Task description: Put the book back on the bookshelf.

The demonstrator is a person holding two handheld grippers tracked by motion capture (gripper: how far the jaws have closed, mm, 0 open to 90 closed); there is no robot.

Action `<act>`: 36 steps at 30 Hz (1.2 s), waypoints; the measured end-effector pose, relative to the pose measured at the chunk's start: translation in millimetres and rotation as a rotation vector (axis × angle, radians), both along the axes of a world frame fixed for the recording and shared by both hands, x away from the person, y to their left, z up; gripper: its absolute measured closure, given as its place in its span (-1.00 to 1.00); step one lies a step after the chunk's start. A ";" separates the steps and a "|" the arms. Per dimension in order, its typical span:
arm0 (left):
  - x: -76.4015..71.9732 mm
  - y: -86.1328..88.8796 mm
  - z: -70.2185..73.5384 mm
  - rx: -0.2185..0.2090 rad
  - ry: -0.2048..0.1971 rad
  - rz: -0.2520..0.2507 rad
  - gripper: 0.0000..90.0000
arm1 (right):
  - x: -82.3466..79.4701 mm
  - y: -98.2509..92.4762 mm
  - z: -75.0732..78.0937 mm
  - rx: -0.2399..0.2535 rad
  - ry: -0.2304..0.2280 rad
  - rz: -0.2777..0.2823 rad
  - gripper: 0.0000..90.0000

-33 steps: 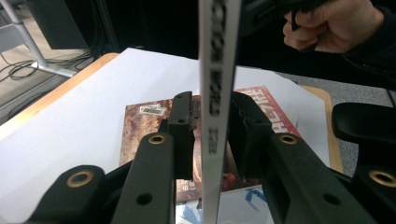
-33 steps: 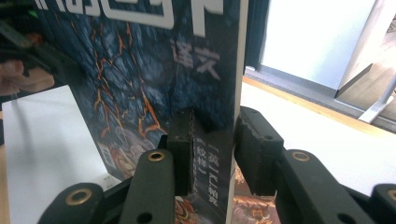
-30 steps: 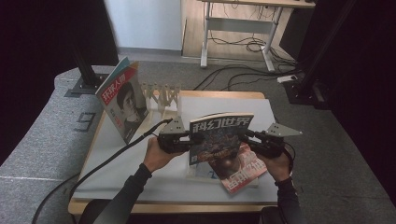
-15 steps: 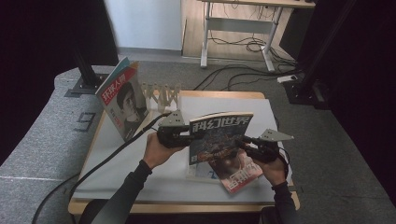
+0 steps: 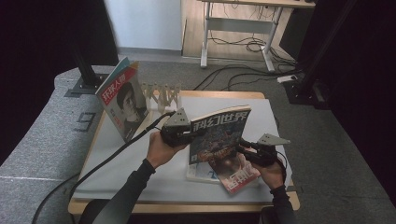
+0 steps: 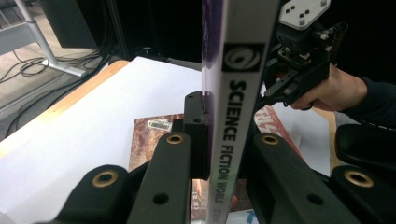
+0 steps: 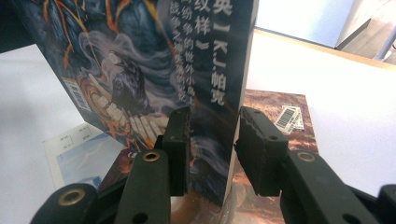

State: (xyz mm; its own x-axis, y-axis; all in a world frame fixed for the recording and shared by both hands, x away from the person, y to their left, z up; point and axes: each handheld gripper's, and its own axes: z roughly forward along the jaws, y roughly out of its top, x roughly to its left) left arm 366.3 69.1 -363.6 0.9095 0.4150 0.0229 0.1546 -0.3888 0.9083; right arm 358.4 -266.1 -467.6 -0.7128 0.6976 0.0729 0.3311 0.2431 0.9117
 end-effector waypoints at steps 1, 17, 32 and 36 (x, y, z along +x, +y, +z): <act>0.1 -0.2 -0.1 -0.002 0.001 0.002 0.83 | -0.1 -0.5 -0.6 -0.001 -0.001 -0.002 0.40; 0.9 5.5 0.3 -0.033 0.007 0.024 0.83 | 3.2 -9.5 -17.7 -0.076 0.066 -0.040 -0.07; 0.3 21.6 5.7 -0.051 0.015 0.066 0.84 | 9.7 -14.7 -41.6 -0.162 0.171 -0.148 -0.59; -0.5 27.4 8.2 -0.048 0.014 0.081 0.84 | 10.8 -20.2 -46.7 -0.162 0.190 -0.182 -0.71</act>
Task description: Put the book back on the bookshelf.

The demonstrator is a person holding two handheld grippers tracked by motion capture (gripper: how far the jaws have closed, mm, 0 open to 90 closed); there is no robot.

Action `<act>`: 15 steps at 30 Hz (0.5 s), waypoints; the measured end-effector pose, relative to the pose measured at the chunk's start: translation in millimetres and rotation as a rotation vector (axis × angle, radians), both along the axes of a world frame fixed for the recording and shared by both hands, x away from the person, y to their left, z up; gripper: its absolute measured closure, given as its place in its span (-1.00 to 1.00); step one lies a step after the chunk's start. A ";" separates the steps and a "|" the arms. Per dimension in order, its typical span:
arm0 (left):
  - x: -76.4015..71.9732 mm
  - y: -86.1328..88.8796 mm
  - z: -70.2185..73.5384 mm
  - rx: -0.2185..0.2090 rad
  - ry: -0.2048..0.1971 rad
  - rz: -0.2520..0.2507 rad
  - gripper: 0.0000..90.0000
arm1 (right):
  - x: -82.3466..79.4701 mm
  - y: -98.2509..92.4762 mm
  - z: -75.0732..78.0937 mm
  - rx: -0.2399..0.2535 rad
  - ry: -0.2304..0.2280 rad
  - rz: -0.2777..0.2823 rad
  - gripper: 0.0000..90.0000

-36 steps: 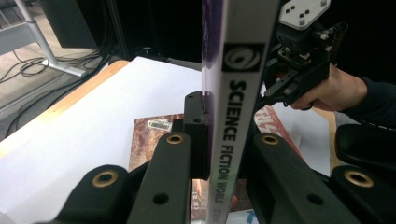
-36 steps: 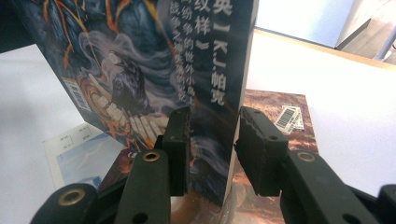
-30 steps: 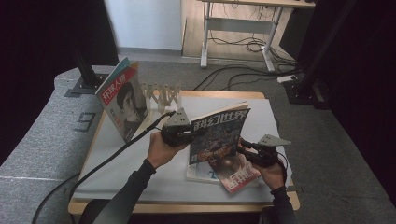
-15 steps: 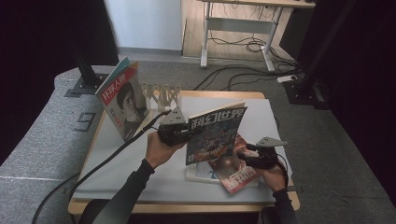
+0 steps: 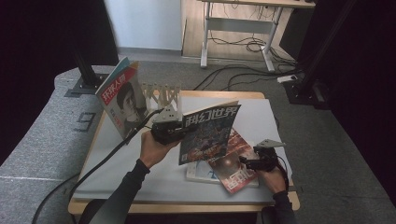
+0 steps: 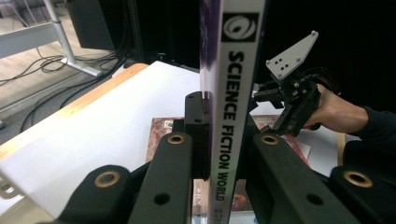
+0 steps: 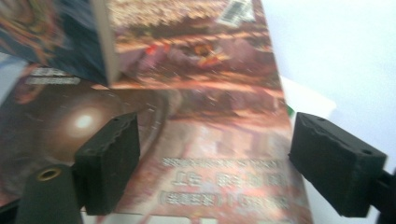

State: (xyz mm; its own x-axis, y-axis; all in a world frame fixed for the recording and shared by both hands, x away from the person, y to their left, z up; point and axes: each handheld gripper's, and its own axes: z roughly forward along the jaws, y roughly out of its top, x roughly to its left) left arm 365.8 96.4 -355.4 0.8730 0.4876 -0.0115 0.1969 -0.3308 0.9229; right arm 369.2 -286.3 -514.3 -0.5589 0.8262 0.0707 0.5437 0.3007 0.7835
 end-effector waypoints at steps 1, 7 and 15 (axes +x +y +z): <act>-0.2 0.9 0.5 0.000 -0.001 0.004 0.84 | 0.2 -1.7 -1.0 0.002 0.003 -0.008 -0.71; -1.7 8.1 3.4 0.008 -0.003 0.023 0.84 | 3.8 -6.4 -11.9 0.038 0.047 -0.055 -1.00; -4.3 18.5 6.2 0.007 -0.002 0.049 0.84 | 6.3 -13.2 -20.3 0.135 0.098 -0.069 -1.00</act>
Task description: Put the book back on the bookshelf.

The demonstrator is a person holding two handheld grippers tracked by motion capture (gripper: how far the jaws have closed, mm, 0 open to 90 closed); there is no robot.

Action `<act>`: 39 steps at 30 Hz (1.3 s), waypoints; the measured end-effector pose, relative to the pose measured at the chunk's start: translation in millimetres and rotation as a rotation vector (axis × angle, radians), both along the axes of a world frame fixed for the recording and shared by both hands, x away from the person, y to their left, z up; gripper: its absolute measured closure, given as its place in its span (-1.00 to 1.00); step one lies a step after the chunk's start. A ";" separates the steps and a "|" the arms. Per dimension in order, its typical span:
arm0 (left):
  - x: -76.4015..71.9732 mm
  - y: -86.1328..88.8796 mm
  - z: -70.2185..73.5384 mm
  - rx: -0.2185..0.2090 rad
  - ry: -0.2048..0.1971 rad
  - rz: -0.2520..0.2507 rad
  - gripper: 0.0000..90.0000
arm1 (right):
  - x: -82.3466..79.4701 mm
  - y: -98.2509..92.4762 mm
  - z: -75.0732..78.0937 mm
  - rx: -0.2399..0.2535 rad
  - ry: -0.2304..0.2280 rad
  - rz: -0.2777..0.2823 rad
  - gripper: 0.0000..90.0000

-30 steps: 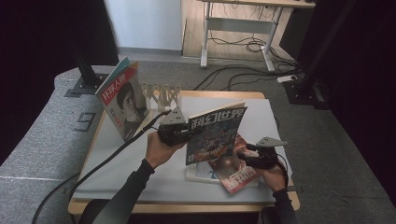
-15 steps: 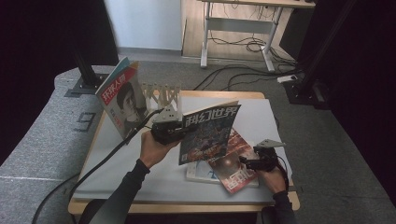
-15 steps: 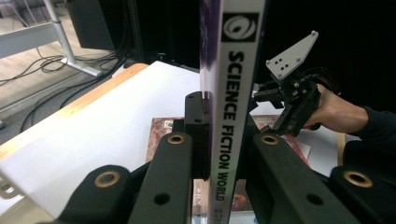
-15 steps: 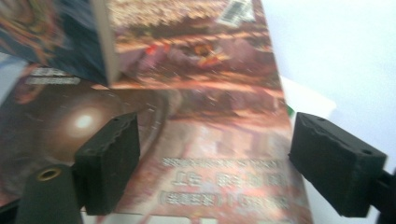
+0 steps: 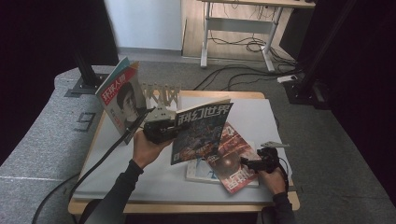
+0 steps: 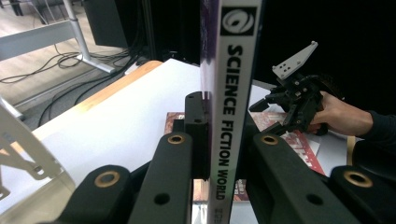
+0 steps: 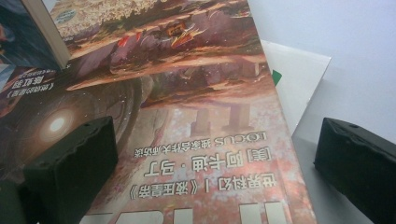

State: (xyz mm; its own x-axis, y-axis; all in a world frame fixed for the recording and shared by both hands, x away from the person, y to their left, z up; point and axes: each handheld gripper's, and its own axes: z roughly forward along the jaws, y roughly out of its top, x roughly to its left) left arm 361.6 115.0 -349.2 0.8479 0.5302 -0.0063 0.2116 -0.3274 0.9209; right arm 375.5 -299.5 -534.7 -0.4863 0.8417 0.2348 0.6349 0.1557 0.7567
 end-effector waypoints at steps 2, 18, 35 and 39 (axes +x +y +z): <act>-0.3 3.1 0.6 0.001 0.001 0.006 0.84 | 0.1 -0.2 -0.2 0.002 0.002 0.000 -1.00; -2.8 25.9 7.1 0.011 -0.010 0.068 0.84 | 1.1 -1.0 -0.9 0.013 0.012 0.002 -1.00; -4.5 53.8 6.3 0.013 -0.017 0.156 0.84 | 1.2 -1.3 -1.0 0.015 0.014 0.003 -1.00; -3.6 59.9 4.6 0.005 -0.013 0.175 0.84 | 1.2 -1.3 -1.0 0.015 0.014 0.003 -1.00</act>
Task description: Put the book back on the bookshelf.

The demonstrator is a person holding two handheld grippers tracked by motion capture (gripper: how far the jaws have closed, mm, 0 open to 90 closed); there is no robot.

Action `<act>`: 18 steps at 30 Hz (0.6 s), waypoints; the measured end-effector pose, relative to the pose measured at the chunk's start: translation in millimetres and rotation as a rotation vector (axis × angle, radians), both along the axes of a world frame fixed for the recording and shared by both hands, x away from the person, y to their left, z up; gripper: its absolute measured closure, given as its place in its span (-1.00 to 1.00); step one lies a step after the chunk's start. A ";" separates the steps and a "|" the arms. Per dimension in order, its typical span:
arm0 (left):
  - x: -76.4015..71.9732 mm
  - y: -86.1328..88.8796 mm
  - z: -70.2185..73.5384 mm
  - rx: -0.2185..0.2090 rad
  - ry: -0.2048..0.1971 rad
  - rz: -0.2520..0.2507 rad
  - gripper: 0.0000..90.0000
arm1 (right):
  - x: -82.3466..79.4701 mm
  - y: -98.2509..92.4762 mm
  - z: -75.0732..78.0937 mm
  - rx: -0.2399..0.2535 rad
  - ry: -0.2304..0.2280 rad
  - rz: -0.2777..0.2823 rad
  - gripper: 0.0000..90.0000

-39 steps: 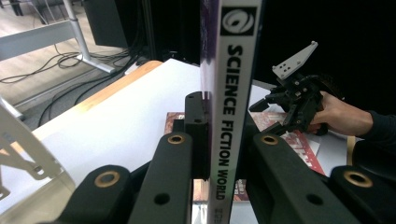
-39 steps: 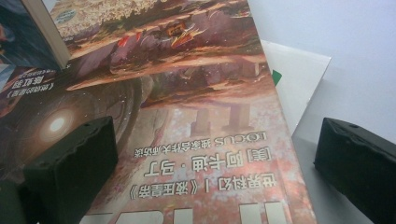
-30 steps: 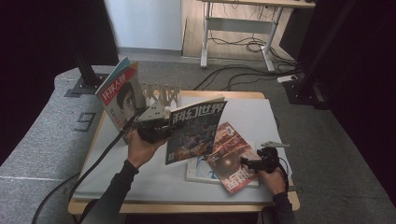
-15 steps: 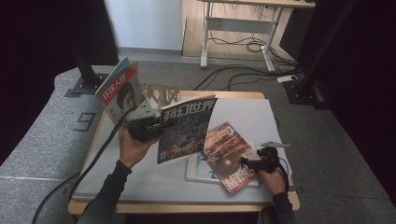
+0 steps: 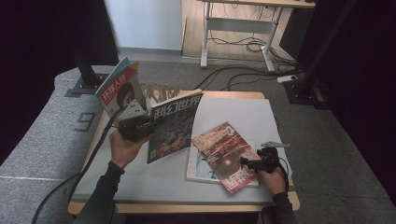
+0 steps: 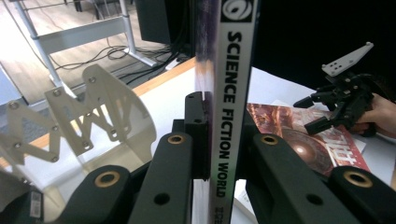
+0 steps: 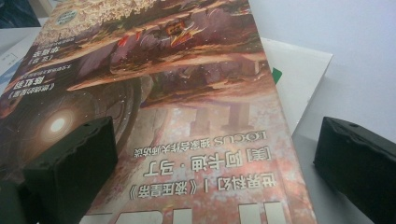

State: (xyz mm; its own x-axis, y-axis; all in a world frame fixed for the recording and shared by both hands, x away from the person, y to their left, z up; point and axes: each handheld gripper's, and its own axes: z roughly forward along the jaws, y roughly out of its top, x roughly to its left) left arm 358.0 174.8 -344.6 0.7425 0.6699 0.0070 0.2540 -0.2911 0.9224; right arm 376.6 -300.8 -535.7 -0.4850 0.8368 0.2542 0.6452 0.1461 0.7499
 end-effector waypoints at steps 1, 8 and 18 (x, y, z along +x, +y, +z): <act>0.0 1.3 -0.4 0.000 0.000 0.007 0.84 | 0.0 0.1 -0.2 0.002 -0.002 -0.001 -1.00; -0.7 12.6 0.1 -0.015 0.001 0.036 0.84 | 0.0 0.1 -0.2 0.002 -0.001 -0.001 -1.00; -2.0 28.2 3.0 -0.026 0.000 0.085 0.84 | 0.0 0.1 -0.2 0.002 -0.001 -0.001 -1.00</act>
State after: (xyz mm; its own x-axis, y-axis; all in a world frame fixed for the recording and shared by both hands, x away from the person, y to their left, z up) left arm 356.0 203.0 -341.6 0.6833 0.7301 -0.0117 0.2769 -0.2443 0.9293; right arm 376.7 -300.8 -535.9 -0.4843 0.8367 0.2557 0.6445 0.1435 0.7510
